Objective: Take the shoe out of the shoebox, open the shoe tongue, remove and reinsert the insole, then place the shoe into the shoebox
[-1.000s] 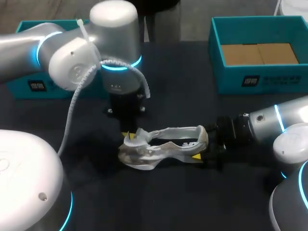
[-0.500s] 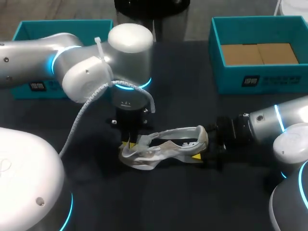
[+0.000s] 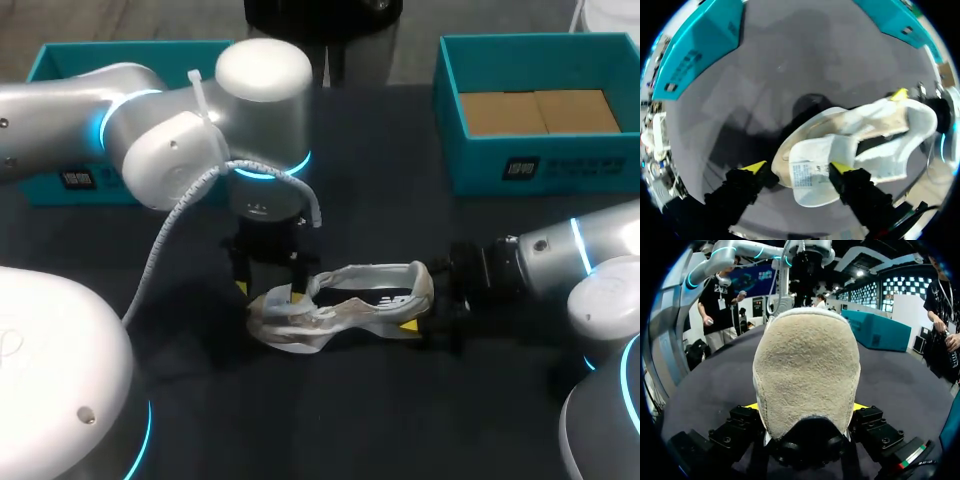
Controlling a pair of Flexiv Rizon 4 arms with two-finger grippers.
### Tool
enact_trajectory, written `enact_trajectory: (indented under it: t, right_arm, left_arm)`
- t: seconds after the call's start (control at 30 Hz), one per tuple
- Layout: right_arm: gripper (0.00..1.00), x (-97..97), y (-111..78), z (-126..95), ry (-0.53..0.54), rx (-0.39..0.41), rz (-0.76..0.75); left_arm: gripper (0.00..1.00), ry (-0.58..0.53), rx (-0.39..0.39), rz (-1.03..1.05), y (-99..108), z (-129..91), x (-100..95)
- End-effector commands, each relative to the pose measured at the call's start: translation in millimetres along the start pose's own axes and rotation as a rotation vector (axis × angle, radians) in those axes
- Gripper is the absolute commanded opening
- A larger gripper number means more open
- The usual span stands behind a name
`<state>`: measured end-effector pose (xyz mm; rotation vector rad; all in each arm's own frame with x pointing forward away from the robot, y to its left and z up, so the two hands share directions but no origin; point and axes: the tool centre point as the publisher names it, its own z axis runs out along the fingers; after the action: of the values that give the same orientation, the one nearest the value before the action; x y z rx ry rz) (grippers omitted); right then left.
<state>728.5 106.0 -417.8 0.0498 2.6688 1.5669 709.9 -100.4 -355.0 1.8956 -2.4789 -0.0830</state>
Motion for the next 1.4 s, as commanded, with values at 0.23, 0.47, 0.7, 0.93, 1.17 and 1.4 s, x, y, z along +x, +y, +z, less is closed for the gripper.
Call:
enact_trajectory:
  t: [0.23,0.47,0.7,0.93,1.17,1.4]
  right_arm:
    - [0.00,0.4,1.4,1,-0.001,0.002,0.000]
    - [0.00,0.4,1.4,1,-0.001,0.002,0.000]
    - [0.00,0.4,1.4,1,-0.001,0.002,0.000]
    - [0.00,0.4,1.4,1,-0.001,0.002,0.000]
    - [0.00,0.4,1.4,1,-0.001,0.002,0.000]
    - [0.00,0.4,1.4,1,-0.001,0.002,0.000]
  left_arm:
    - [1.00,0.051,0.084,0.239,2,-29,-0.2]
    - [1.00,0.086,0.170,0.469,-10,-55,8.8]
    - [1.00,0.102,0.213,0.827,-27,-85,17.9]
    - [0.04,0.050,0.225,1.053,-34,-107,28.0]
    - [0.00,0.066,0.205,1.137,-43,-114,43.8]
    - [0.00,0.081,0.204,1.310,-39,-113,64.9]
